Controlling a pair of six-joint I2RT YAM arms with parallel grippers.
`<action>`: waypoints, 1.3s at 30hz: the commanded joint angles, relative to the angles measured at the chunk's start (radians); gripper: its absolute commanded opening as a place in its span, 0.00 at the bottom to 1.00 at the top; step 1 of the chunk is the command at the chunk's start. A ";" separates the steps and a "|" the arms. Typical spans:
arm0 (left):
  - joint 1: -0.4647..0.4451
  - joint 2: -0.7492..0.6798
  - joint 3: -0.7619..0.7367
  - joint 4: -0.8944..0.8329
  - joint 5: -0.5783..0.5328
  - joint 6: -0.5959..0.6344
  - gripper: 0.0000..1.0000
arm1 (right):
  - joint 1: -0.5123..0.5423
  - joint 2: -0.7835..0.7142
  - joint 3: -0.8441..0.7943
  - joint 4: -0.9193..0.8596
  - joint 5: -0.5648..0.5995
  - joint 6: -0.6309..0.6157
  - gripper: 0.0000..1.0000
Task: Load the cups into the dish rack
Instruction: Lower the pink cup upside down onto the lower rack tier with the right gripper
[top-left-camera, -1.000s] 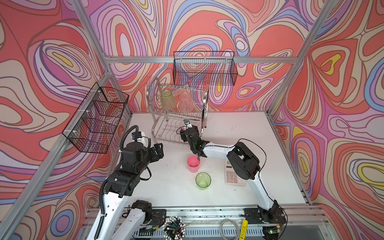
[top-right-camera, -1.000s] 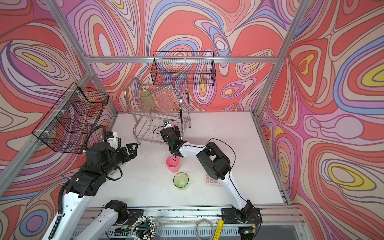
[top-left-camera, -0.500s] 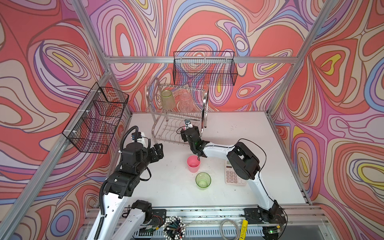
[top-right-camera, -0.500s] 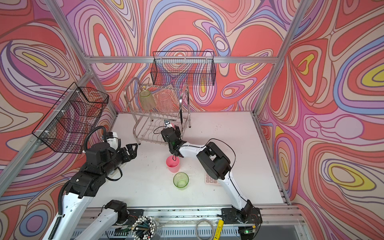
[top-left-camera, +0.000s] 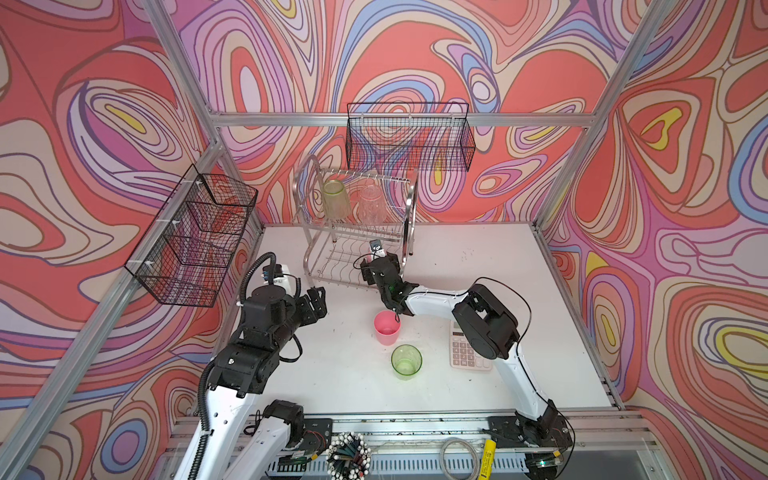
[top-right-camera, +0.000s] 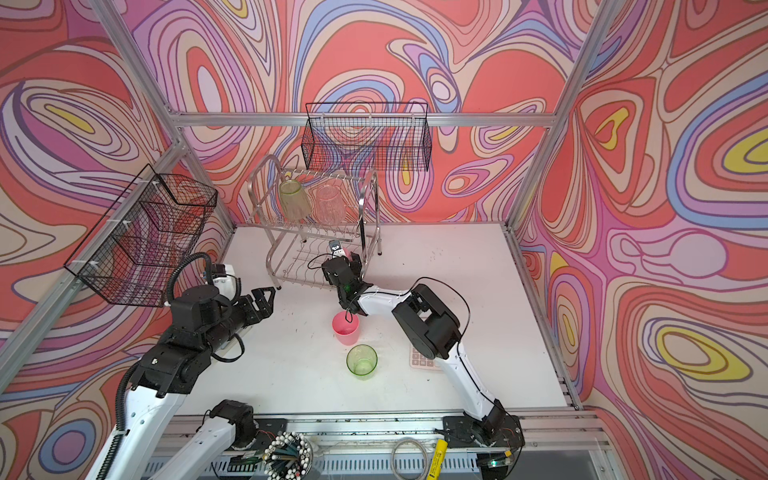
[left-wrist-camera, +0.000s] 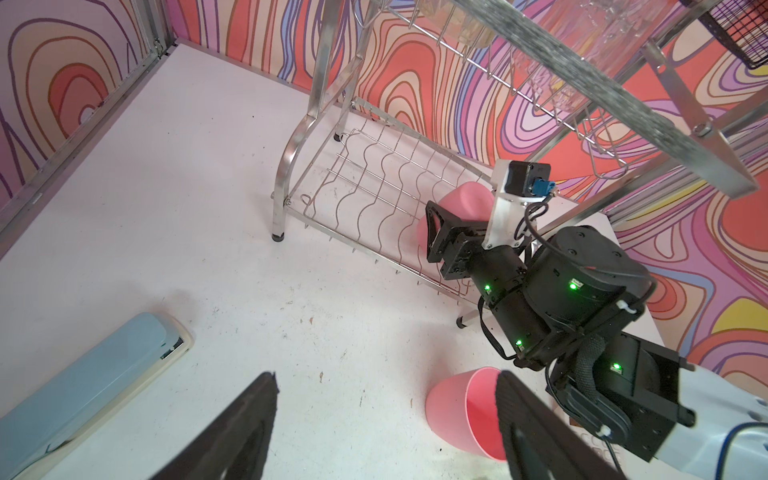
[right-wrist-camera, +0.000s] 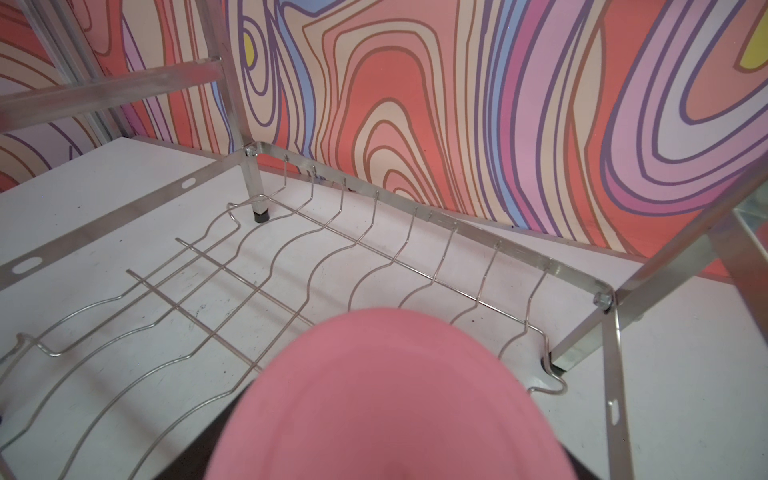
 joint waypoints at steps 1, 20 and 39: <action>0.007 -0.009 -0.011 0.018 -0.001 0.001 0.85 | -0.001 -0.006 -0.022 0.004 -0.007 -0.008 0.88; 0.010 -0.015 -0.015 0.020 0.002 0.000 0.86 | 0.025 -0.047 -0.065 0.080 -0.003 -0.079 0.94; 0.010 -0.021 -0.018 0.022 -0.001 -0.002 0.86 | 0.042 -0.118 -0.138 0.147 0.014 -0.118 0.96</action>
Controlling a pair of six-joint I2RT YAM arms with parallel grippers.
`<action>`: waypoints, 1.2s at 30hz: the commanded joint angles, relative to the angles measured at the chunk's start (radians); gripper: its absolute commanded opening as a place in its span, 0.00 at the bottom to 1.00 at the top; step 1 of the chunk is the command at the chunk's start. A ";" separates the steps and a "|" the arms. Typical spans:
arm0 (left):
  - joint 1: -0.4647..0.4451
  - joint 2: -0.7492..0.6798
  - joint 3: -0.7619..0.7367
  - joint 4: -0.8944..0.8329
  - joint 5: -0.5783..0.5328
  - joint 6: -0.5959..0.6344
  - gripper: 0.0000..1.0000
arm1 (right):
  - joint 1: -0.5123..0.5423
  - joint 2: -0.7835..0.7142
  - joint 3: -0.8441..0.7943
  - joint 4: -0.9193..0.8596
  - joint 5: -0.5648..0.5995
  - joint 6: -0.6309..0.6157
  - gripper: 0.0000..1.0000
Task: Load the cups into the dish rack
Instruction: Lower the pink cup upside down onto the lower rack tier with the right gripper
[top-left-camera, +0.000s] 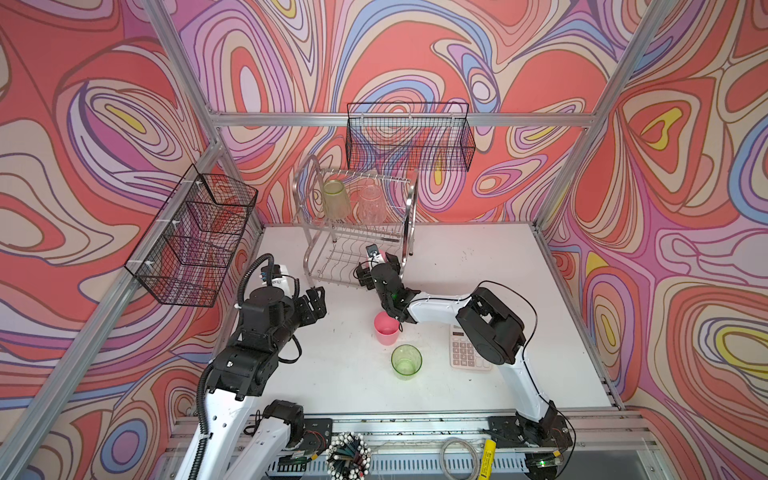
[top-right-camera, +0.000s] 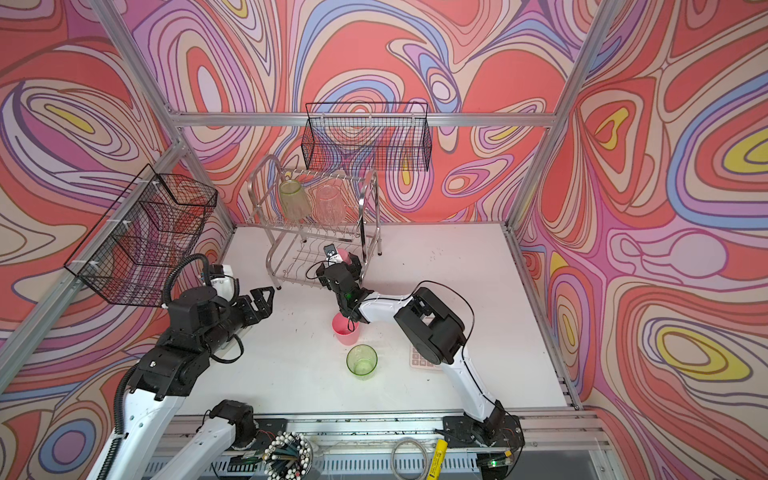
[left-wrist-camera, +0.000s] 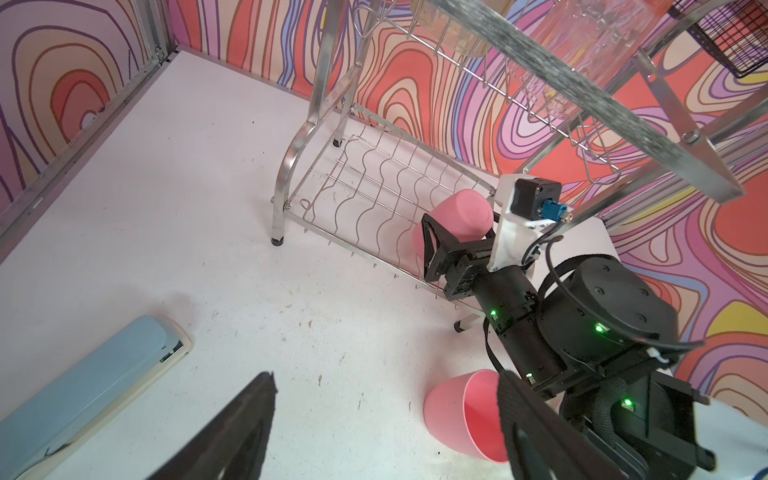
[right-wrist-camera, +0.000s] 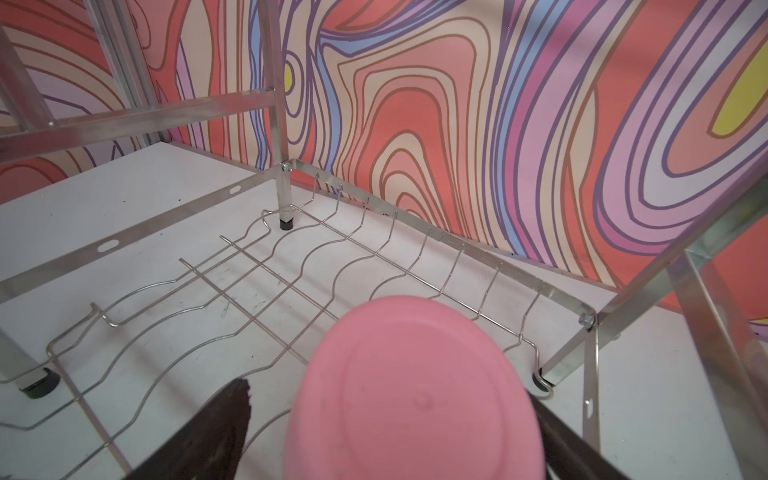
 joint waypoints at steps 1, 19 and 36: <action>0.009 -0.008 -0.015 0.015 -0.003 -0.001 0.86 | 0.006 -0.050 -0.029 0.028 0.009 -0.008 0.96; 0.013 -0.002 -0.020 0.020 0.001 -0.008 0.86 | 0.046 -0.124 -0.111 0.070 0.028 -0.040 0.96; 0.014 0.001 -0.020 0.018 -0.003 -0.008 0.86 | 0.046 -0.044 0.004 0.041 0.030 -0.090 0.96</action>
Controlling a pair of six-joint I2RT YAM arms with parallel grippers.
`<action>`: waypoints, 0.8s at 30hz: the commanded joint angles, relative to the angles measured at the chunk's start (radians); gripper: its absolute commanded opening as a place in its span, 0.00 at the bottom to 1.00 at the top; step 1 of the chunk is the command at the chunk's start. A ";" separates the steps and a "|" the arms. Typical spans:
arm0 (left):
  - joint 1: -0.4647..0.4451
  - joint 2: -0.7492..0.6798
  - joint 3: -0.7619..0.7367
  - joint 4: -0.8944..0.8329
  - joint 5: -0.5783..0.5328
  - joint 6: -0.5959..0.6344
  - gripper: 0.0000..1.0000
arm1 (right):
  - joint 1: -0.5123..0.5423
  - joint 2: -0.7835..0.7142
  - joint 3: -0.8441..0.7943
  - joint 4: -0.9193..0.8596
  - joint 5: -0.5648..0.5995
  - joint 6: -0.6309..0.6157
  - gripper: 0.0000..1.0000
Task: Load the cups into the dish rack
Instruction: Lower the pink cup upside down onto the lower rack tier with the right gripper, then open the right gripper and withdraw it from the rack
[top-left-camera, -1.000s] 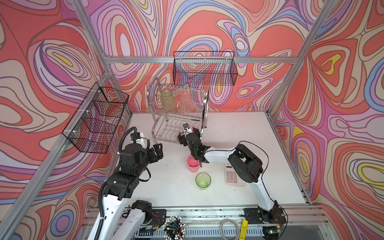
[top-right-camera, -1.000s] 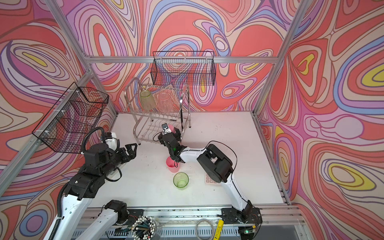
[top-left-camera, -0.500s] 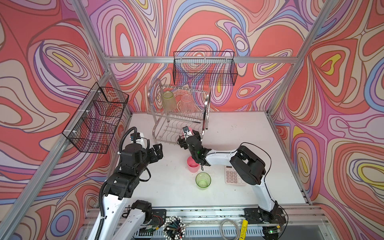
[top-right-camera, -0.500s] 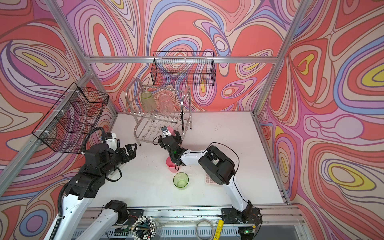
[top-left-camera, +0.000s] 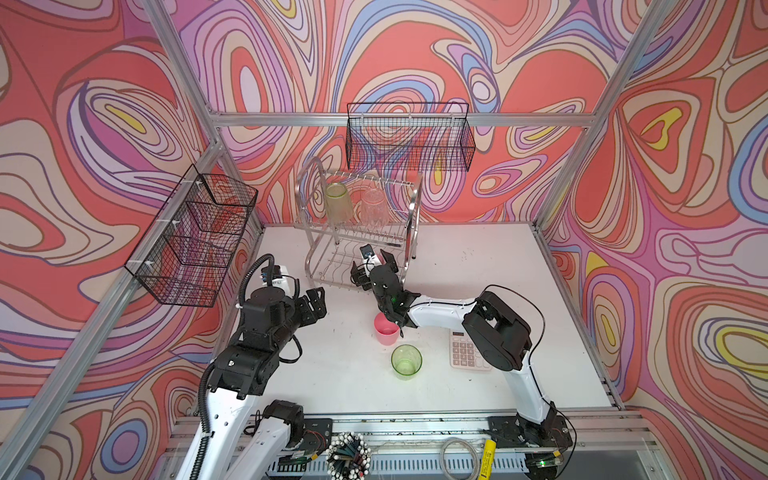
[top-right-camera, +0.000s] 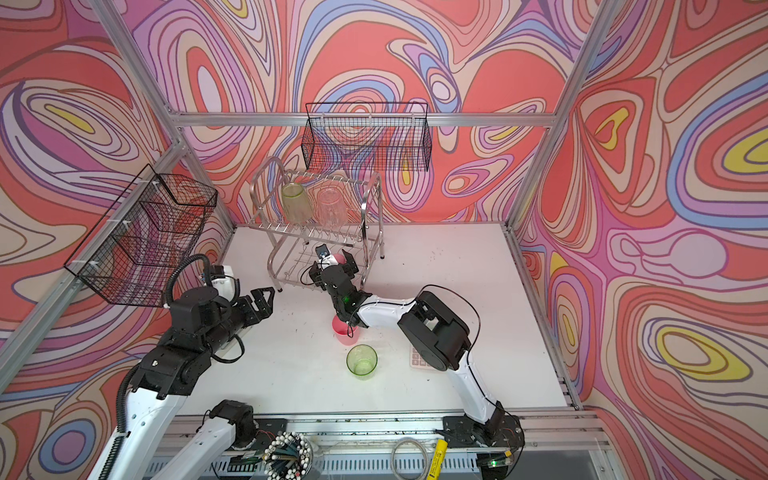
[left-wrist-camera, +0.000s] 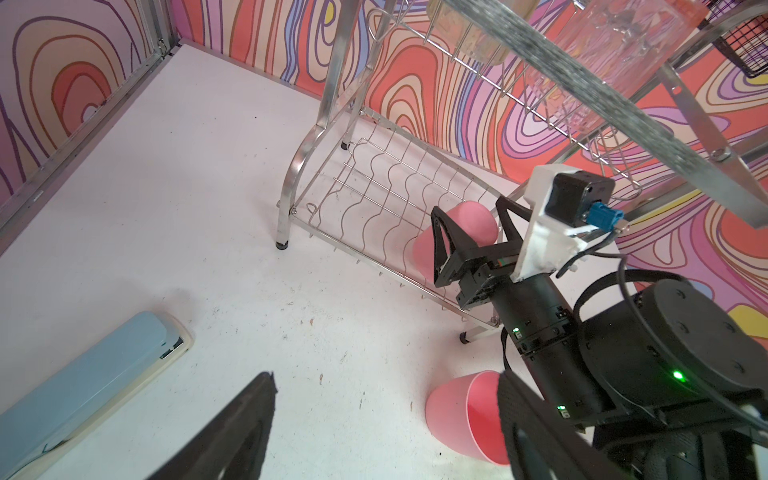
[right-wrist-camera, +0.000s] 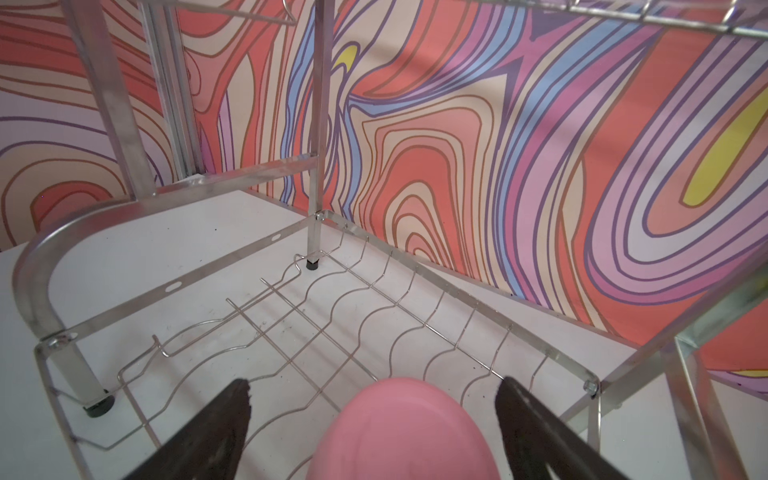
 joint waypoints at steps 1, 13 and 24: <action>0.009 0.001 -0.007 0.011 0.001 0.000 0.86 | 0.001 0.019 0.022 -0.012 0.018 -0.011 0.96; 0.012 -0.001 -0.009 0.015 0.007 -0.003 0.86 | 0.012 -0.021 -0.007 -0.006 0.001 -0.044 0.96; 0.014 -0.001 -0.014 0.022 0.008 -0.007 0.86 | 0.045 -0.076 -0.079 0.025 0.010 -0.074 0.95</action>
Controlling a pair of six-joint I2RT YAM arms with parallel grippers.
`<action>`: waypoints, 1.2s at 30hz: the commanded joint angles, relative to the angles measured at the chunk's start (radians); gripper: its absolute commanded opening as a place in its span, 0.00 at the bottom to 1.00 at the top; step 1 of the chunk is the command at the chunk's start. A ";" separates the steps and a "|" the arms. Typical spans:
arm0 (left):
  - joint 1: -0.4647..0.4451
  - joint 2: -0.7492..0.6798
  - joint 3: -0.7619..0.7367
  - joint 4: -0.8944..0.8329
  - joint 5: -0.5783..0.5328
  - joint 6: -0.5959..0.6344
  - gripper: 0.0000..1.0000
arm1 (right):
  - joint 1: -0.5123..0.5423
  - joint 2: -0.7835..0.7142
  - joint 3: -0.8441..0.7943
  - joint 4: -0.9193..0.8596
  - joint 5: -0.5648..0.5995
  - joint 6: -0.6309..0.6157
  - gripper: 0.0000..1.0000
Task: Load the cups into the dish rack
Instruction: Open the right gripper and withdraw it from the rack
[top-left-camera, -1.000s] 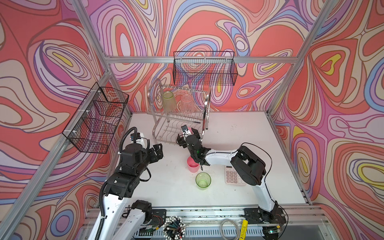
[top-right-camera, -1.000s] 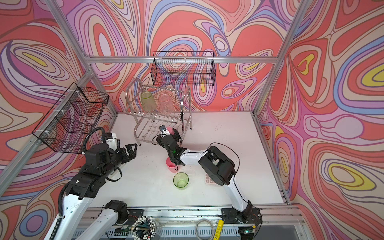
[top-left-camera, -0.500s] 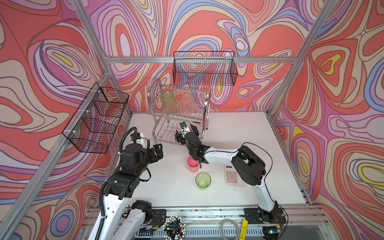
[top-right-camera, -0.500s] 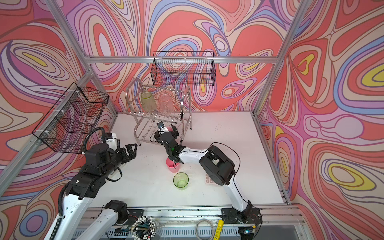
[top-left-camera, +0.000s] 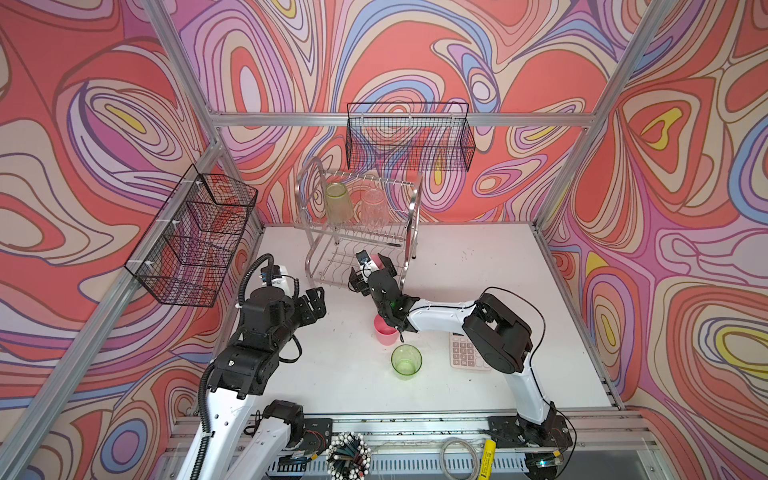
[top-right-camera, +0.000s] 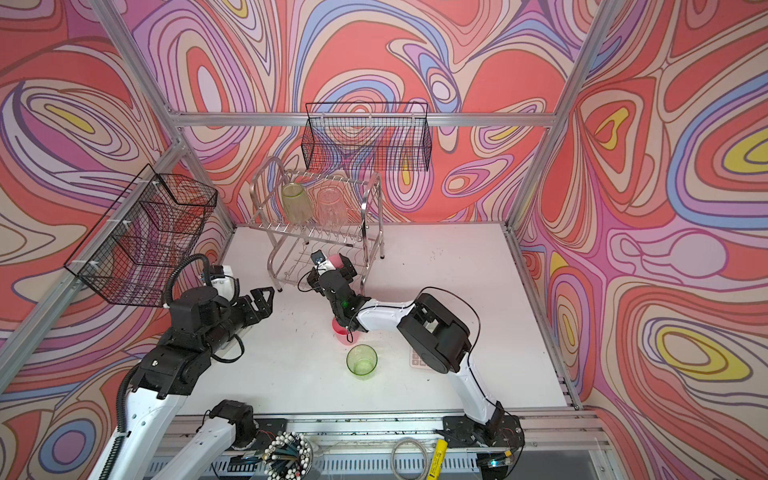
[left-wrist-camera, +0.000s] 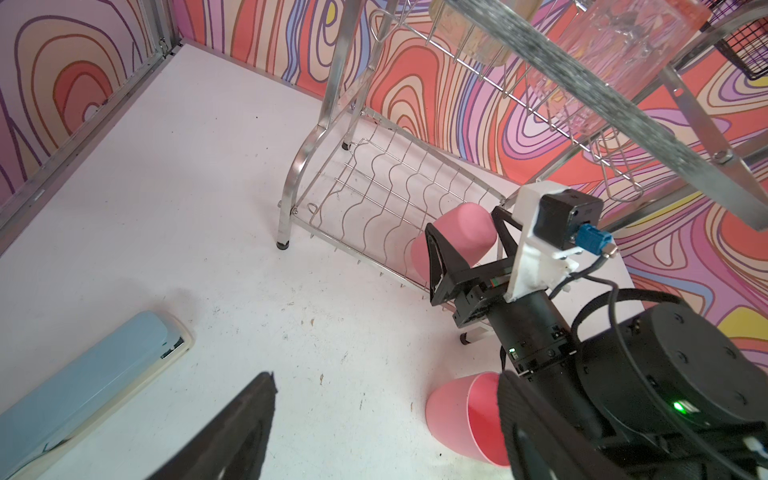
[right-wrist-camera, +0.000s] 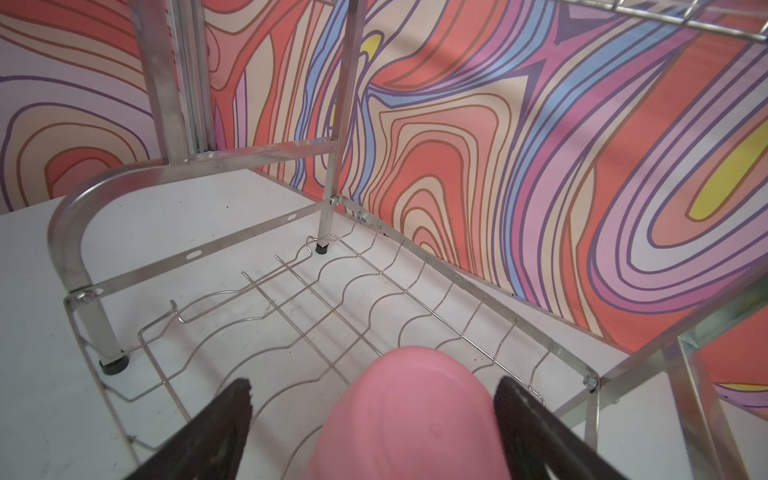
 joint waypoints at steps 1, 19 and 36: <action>0.008 -0.002 -0.012 0.020 0.004 -0.008 0.86 | 0.015 -0.057 -0.031 0.028 0.010 -0.020 0.95; 0.008 0.000 -0.018 0.015 -0.001 -0.012 0.86 | 0.064 -0.170 -0.139 0.052 0.025 -0.043 0.95; 0.009 -0.040 -0.047 -0.082 0.003 -0.053 0.85 | 0.166 -0.608 -0.339 -0.527 -0.220 0.203 0.84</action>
